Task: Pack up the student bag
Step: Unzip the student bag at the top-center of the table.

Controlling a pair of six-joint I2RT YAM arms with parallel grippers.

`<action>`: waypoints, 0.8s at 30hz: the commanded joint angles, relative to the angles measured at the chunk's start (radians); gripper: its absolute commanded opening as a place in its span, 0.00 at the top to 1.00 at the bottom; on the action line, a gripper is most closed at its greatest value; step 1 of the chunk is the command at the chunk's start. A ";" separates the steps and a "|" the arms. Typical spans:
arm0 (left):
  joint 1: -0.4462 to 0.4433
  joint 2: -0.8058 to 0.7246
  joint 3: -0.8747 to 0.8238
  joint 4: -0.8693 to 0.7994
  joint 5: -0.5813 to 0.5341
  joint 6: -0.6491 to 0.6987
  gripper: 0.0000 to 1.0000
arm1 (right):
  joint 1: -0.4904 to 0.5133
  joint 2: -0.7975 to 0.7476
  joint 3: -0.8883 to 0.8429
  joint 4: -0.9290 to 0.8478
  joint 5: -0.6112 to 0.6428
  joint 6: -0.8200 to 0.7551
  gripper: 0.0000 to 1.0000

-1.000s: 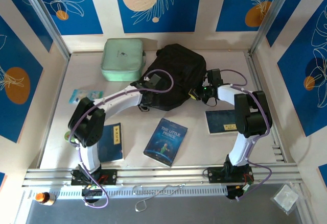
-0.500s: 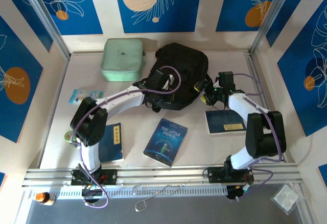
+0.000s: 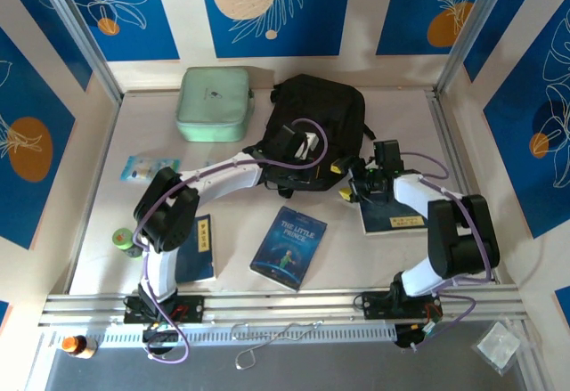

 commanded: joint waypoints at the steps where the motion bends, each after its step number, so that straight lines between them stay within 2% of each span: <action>1: -0.008 -0.024 -0.011 0.005 0.012 0.027 1.00 | 0.026 0.048 0.039 0.037 -0.052 0.044 0.29; 4: -0.008 -0.024 -0.016 -0.008 0.003 0.025 1.00 | 0.039 0.072 0.060 0.026 -0.034 0.031 0.31; 6: -0.007 -0.027 -0.021 -0.012 -0.008 0.027 1.00 | 0.042 0.081 0.065 0.018 -0.021 0.022 0.36; 12: 0.000 -0.058 -0.033 -0.069 -0.101 0.051 1.00 | 0.031 0.097 0.089 -0.052 0.041 -0.048 0.73; 16: 0.037 -0.080 -0.055 -0.142 -0.189 0.047 1.00 | 0.024 0.105 0.132 -0.139 0.119 -0.125 0.87; 19: 0.075 -0.102 -0.100 -0.153 -0.207 0.053 1.00 | 0.016 0.109 0.159 -0.181 0.162 -0.175 0.93; 24: 0.133 -0.130 -0.159 -0.187 -0.227 0.071 1.00 | -0.007 0.116 0.189 -0.199 0.184 -0.221 0.93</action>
